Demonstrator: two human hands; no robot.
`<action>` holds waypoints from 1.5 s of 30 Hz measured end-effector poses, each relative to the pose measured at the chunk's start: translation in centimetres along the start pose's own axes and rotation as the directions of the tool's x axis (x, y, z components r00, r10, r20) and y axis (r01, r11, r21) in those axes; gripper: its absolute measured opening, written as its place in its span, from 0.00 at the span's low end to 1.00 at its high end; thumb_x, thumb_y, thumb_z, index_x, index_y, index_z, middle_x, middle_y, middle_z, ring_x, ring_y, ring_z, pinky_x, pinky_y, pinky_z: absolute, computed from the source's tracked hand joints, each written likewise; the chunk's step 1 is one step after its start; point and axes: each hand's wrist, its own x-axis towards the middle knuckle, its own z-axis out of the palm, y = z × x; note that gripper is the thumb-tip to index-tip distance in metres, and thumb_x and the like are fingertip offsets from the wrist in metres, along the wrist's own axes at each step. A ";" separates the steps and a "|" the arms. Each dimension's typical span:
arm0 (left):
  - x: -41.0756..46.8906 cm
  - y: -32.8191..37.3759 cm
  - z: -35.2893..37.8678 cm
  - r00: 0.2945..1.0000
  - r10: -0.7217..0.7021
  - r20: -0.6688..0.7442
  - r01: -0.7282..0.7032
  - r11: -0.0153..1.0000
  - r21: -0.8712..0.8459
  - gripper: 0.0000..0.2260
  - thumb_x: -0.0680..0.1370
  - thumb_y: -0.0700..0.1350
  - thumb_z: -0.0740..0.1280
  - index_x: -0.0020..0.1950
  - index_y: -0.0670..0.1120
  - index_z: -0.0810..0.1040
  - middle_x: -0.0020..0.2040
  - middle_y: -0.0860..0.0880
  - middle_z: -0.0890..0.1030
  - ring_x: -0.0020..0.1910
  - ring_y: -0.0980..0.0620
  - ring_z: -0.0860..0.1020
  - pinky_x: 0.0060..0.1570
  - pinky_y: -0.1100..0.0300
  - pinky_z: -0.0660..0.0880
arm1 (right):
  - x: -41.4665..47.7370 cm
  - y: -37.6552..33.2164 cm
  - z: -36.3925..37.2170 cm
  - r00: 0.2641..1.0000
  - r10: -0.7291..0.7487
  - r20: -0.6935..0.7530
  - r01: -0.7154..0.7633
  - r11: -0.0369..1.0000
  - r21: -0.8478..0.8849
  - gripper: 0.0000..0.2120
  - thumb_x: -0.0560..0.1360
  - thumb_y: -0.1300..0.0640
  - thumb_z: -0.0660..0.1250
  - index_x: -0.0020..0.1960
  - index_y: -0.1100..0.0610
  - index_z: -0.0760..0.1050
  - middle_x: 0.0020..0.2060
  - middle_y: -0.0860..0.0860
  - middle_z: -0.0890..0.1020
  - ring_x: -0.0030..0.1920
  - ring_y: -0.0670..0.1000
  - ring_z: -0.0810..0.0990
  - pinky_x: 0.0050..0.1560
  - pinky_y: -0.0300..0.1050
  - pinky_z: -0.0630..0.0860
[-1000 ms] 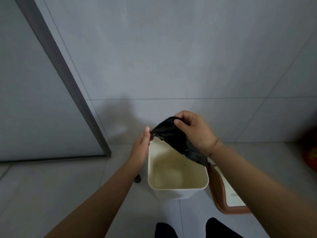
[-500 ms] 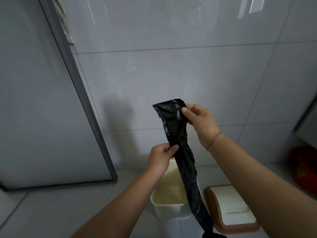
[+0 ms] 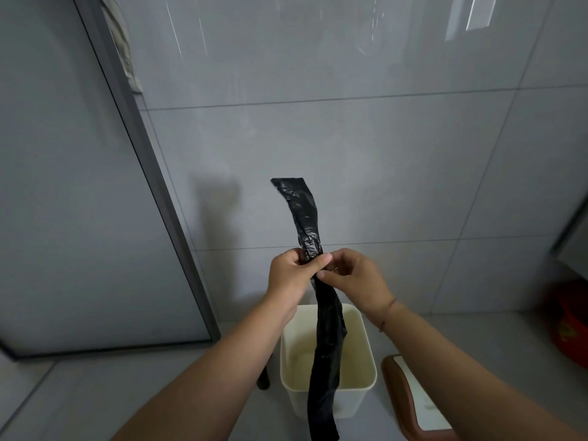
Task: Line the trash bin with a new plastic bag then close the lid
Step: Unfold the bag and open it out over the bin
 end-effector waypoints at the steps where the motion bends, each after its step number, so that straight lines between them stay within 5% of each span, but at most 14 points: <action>1: 0.1 0.1 0.1 1.000 0.001 0.009 -0.001 1.000 -0.003 0.04 0.68 0.44 0.76 0.37 0.48 0.82 0.32 0.54 0.85 0.33 0.60 0.82 0.32 0.70 0.75 | 0.0 -0.2 0.2 1.000 -0.019 -0.009 0.019 1.000 -0.003 0.07 0.68 0.64 0.73 0.44 0.60 0.78 0.42 0.62 0.83 0.40 0.54 0.79 0.49 0.51 0.79; 7: 0.4 0.5 -0.5 0.992 -0.062 0.109 0.066 0.997 -0.031 0.04 0.72 0.44 0.73 0.42 0.44 0.82 0.41 0.44 0.83 0.42 0.46 0.81 0.49 0.56 0.79 | 0.5 -0.2 0.4 0.996 -0.018 -0.087 0.016 1.000 -0.018 0.06 0.73 0.63 0.68 0.38 0.57 0.79 0.33 0.52 0.83 0.29 0.40 0.79 0.33 0.32 0.74; 12: 0.3 0.2 -1.3 0.966 -0.155 0.208 0.176 0.981 -0.085 0.07 0.72 0.45 0.72 0.43 0.42 0.81 0.44 0.40 0.79 0.45 0.42 0.76 0.62 0.45 0.73 | 0.4 -0.1 0.4 0.996 0.019 -0.088 -0.020 1.000 -0.017 0.06 0.74 0.63 0.65 0.43 0.62 0.80 0.34 0.54 0.83 0.29 0.40 0.78 0.32 0.31 0.75; 18: 0.3 -0.3 -1.3 0.959 -0.122 0.255 0.156 0.981 -0.117 0.05 0.72 0.45 0.72 0.37 0.46 0.81 0.37 0.50 0.85 0.39 0.52 0.84 0.44 0.63 0.79 | 0.4 0.4 0.8 0.987 0.042 -0.153 -0.052 0.997 -0.064 0.03 0.70 0.62 0.68 0.37 0.59 0.79 0.37 0.61 0.84 0.37 0.59 0.82 0.43 0.53 0.81; 21: 0.7 -0.4 -1.6 0.968 -0.126 0.216 0.170 0.965 -0.202 0.12 0.73 0.36 0.70 0.33 0.47 0.72 0.31 0.52 0.82 0.34 0.53 0.81 0.40 0.64 0.79 | 0.6 0.6 0.3 0.970 0.096 -0.224 -0.095 0.995 0.012 0.06 0.70 0.65 0.67 0.34 0.58 0.77 0.35 0.62 0.83 0.33 0.58 0.81 0.37 0.49 0.82; 23: 0.9 -0.2 -1.9 0.963 -0.152 0.220 0.205 0.948 -0.242 0.08 0.73 0.33 0.68 0.40 0.45 0.76 0.30 0.53 0.81 0.30 0.57 0.78 0.37 0.65 0.78 | 0.6 0.9 -0.1 0.970 0.113 -0.214 -0.102 0.993 0.060 0.09 0.70 0.67 0.66 0.34 0.58 0.77 0.32 0.60 0.82 0.32 0.56 0.81 0.38 0.49 0.82; 27: 1.0 0.1 -1.9 0.954 -0.208 0.216 0.266 0.918 -0.293 0.05 0.75 0.38 0.67 0.41 0.45 0.81 0.33 0.49 0.76 0.28 0.57 0.73 0.37 0.63 0.77 | 0.2 1.1 -0.1 0.987 0.090 -0.132 -0.079 0.993 0.087 0.10 0.72 0.67 0.65 0.34 0.57 0.76 0.31 0.56 0.81 0.33 0.55 0.80 0.42 0.52 0.81; 31: 1.0 0.1 -2.0 0.959 -0.187 0.215 0.254 0.902 -0.348 0.04 0.76 0.39 0.66 0.43 0.44 0.80 0.36 0.47 0.85 0.36 0.52 0.83 0.41 0.57 0.80 | 0.2 1.1 0.2 0.998 0.048 -0.029 -0.047 0.997 0.056 0.10 0.73 0.68 0.64 0.36 0.57 0.73 0.32 0.56 0.79 0.33 0.51 0.78 0.41 0.46 0.79; 33: 1.1 0.1 -2.1 0.957 -0.170 0.234 0.248 0.900 -0.358 0.04 0.76 0.36 0.66 0.45 0.42 0.80 0.37 0.47 0.85 0.38 0.51 0.83 0.42 0.58 0.80 | 0.1 1.3 0.2 0.998 0.057 -0.010 -0.057 0.998 0.034 0.10 0.74 0.67 0.63 0.36 0.57 0.72 0.33 0.58 0.78 0.35 0.55 0.76 0.42 0.51 0.75; 39: 0.9 0.3 -1.6 0.955 -0.225 0.194 0.278 0.907 -0.317 0.05 0.73 0.40 0.71 0.36 0.44 0.79 0.35 0.48 0.77 0.30 0.56 0.71 0.28 0.68 0.72 | 0.1 0.9 0.2 0.994 0.009 -0.109 -0.016 0.998 -0.058 0.03 0.74 0.64 0.64 0.44 0.57 0.73 0.39 0.53 0.79 0.41 0.53 0.77 0.46 0.48 0.76; 41: 0.8 0.3 -1.4 0.966 -0.195 0.172 0.237 0.933 -0.271 0.06 0.73 0.43 0.71 0.37 0.44 0.78 0.34 0.47 0.75 0.28 0.56 0.71 0.29 0.66 0.73 | -0.3 0.4 0.5 0.988 -0.070 -0.141 0.057 0.994 -0.092 0.06 0.72 0.59 0.68 0.48 0.53 0.72 0.45 0.48 0.78 0.44 0.49 0.78 0.47 0.42 0.77; 45: 0.4 0.8 -0.8 0.973 -0.135 0.188 0.170 0.969 -0.182 0.09 0.73 0.49 0.71 0.45 0.44 0.81 0.43 0.46 0.84 0.43 0.48 0.83 0.48 0.57 0.79 | -1.1 -0.3 1.3 0.978 -0.206 -0.014 0.196 0.948 -0.249 0.14 0.68 0.52 0.72 0.50 0.47 0.71 0.46 0.40 0.80 0.48 0.40 0.79 0.50 0.32 0.75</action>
